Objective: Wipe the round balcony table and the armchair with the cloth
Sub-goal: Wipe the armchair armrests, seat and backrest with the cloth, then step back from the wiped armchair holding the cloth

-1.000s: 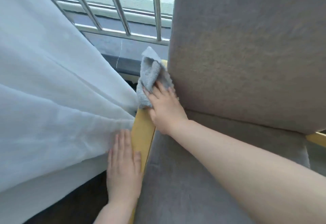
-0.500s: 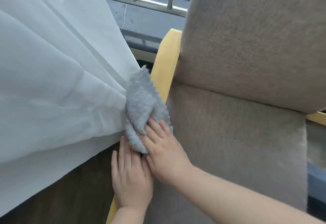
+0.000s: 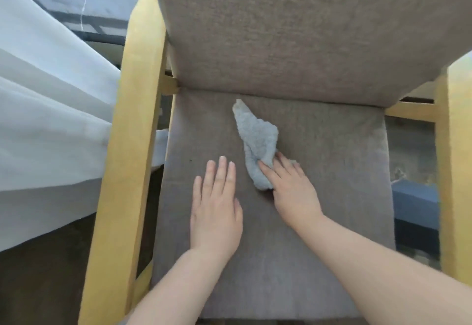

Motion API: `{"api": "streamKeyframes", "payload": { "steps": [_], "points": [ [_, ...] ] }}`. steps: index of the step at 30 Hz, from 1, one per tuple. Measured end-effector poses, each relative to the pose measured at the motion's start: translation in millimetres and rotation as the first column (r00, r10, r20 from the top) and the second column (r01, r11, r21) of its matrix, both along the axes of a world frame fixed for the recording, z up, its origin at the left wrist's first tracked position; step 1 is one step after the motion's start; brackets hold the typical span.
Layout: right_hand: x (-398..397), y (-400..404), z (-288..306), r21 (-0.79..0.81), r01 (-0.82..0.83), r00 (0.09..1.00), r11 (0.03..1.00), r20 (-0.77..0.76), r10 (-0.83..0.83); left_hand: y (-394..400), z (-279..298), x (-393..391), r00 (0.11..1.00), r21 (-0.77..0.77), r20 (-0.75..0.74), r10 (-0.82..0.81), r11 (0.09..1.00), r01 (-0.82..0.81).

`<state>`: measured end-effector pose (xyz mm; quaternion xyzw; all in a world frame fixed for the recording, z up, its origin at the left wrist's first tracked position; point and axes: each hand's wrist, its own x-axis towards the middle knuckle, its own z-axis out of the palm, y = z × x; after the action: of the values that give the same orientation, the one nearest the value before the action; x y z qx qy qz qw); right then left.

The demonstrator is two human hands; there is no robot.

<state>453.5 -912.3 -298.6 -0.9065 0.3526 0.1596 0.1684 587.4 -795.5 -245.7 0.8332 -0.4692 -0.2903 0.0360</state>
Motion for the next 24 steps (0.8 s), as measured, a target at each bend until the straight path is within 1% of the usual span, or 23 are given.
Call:
{"api": "streamKeyframes", "payload": {
  "steps": [3,5,7,8,9,11,14,16,18,20,22,24],
  "points": [
    [-60.2,-14.2,12.4,0.004,0.103,0.992,0.995,-0.071,-0.103,-6.1,-13.6,-28.4,0.989,0.234,-0.133,-0.064,0.968,0.094],
    [-92.0,-21.7,24.0,0.131,0.201,0.970,0.971,-0.164,-0.178,0.8,-11.0,-41.0,0.974,0.299,-0.222,-0.049,0.947,0.116],
    [-112.6,-22.5,45.4,0.283,0.333,0.926,0.900,-0.278,-0.255,13.9,0.4,-48.5,0.957,0.335,-0.290,0.017,0.938,0.084],
    [-117.5,-22.3,60.0,0.345,0.369,0.904,0.863,-0.347,-0.248,22.7,10.5,-51.7,0.943,0.356,-0.325,0.072,0.933,0.052],
    [-120.0,-21.0,76.6,0.388,0.374,0.886,0.843,-0.419,-0.200,32.2,22.3,-53.4,0.924,0.378,-0.354,0.142,0.926,0.002],
    [-118.0,-20.6,113.5,0.430,0.321,0.855,0.844,-0.514,-0.064,51.5,48.5,-51.7,0.881,0.420,-0.380,0.281,0.901,-0.106],
    [-108.3,-21.4,173.8,0.438,0.175,0.813,0.882,-0.569,0.122,86.3,88.9,-50.5,0.810,0.470,-0.333,0.482,0.830,-0.301],
    [-103.0,-18.1,210.2,0.425,0.059,0.794,0.903,-0.569,0.216,110.1,112.7,-55.5,0.718,0.462,-0.309,0.623,0.758,-0.459],
    [-96.9,-13.2,241.7,0.389,-0.033,0.804,0.921,-0.537,0.255,131.3,133.3,-63.1,0.616,0.436,-0.301,0.728,0.680,-0.590],
    [-89.5,-6.6,275.5,0.348,-0.108,0.817,0.931,-0.503,0.282,146.1,155.9,-69.8,0.558,0.412,-0.314,0.768,0.640,-0.648],
    [-79.0,2.6,307.3,0.311,-0.218,0.808,0.925,-0.473,0.350,160.7,182.5,-76.9,0.534,0.386,-0.325,0.781,0.625,-0.679],
    [-60.4,19.2,336.5,0.259,-0.308,0.829,0.915,-0.398,0.392,178.1,212.4,-78.8,0.499,0.327,-0.337,0.798,0.596,-0.733]
  ]
}}
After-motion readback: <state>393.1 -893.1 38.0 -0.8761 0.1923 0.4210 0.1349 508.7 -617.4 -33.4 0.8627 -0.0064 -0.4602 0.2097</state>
